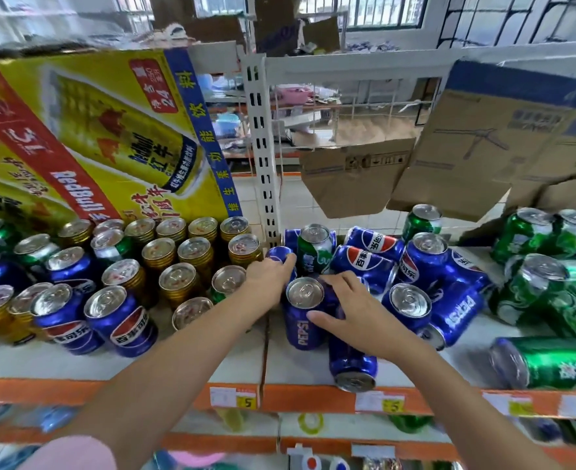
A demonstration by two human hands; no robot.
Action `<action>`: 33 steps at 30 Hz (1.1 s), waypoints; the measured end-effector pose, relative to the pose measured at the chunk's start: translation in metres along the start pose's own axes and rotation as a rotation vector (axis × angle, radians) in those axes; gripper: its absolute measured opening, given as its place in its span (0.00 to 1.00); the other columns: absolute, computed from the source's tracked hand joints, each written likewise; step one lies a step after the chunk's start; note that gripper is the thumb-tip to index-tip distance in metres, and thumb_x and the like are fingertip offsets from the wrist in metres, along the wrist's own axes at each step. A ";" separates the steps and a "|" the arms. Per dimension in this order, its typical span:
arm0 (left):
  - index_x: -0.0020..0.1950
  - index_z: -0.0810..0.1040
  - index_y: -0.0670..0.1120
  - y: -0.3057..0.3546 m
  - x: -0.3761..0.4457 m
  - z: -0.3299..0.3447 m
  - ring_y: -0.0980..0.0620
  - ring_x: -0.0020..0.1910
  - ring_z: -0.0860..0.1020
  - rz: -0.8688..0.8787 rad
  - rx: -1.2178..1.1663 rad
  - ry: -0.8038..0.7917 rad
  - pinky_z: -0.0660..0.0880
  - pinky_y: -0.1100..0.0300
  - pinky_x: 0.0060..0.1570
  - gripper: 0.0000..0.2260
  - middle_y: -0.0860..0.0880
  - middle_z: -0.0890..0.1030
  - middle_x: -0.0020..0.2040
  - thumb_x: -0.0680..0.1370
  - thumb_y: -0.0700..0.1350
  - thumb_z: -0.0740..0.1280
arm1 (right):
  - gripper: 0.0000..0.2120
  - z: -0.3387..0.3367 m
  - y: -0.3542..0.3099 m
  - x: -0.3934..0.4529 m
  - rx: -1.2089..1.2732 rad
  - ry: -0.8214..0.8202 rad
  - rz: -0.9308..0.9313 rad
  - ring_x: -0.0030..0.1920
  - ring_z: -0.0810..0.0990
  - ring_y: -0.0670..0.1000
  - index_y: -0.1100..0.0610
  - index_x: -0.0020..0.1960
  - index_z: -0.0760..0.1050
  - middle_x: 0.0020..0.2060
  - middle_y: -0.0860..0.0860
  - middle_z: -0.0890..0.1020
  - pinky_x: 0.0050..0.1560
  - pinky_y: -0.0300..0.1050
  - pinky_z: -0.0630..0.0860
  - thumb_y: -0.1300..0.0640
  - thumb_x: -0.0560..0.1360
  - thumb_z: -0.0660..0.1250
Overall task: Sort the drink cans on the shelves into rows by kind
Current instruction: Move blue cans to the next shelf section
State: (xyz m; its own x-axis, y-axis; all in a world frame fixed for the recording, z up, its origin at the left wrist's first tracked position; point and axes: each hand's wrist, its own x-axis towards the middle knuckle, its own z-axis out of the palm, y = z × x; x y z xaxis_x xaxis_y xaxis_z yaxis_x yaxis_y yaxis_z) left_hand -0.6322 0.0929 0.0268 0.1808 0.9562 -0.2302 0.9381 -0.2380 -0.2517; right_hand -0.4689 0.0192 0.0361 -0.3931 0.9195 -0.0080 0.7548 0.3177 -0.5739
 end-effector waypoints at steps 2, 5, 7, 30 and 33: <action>0.74 0.52 0.46 -0.001 0.001 -0.001 0.39 0.59 0.74 -0.023 -0.113 -0.008 0.73 0.50 0.48 0.31 0.38 0.73 0.62 0.76 0.40 0.65 | 0.31 -0.007 0.001 -0.005 0.016 -0.008 0.008 0.62 0.69 0.46 0.52 0.74 0.57 0.65 0.47 0.63 0.59 0.35 0.65 0.42 0.76 0.62; 0.73 0.56 0.47 -0.006 0.003 -0.006 0.37 0.57 0.74 -0.059 -0.288 0.016 0.71 0.52 0.45 0.27 0.36 0.72 0.61 0.76 0.41 0.63 | 0.29 -0.017 0.001 -0.010 0.018 -0.007 -0.006 0.58 0.71 0.45 0.51 0.73 0.59 0.64 0.45 0.64 0.58 0.37 0.69 0.43 0.76 0.62; 0.71 0.59 0.47 -0.010 0.005 -0.010 0.37 0.57 0.75 -0.056 -0.356 0.036 0.72 0.52 0.46 0.26 0.37 0.74 0.60 0.76 0.46 0.64 | 0.28 -0.027 0.000 -0.011 0.027 0.011 -0.020 0.56 0.71 0.44 0.50 0.72 0.60 0.64 0.44 0.64 0.56 0.35 0.67 0.45 0.76 0.63; 0.73 0.63 0.52 -0.033 0.031 -0.008 0.43 0.63 0.72 -0.121 -0.548 0.304 0.72 0.52 0.56 0.25 0.45 0.68 0.68 0.79 0.59 0.59 | 0.18 -0.035 0.078 0.178 -0.432 -0.235 0.105 0.59 0.73 0.60 0.61 0.61 0.68 0.63 0.60 0.69 0.59 0.50 0.67 0.57 0.74 0.65; 0.73 0.63 0.53 -0.034 0.031 -0.011 0.44 0.64 0.71 -0.126 -0.570 0.293 0.72 0.52 0.57 0.25 0.48 0.67 0.69 0.78 0.59 0.60 | 0.20 -0.031 0.077 0.183 -0.455 -0.244 0.114 0.61 0.71 0.62 0.63 0.64 0.64 0.65 0.61 0.63 0.64 0.53 0.63 0.64 0.74 0.63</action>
State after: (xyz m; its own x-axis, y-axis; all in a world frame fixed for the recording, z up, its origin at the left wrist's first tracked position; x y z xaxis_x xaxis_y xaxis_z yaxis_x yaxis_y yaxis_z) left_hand -0.6553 0.1323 0.0382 0.0562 0.9970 0.0542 0.9524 -0.0698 0.2968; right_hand -0.4666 0.2195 0.0161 -0.3647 0.8906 -0.2716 0.9304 0.3368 -0.1446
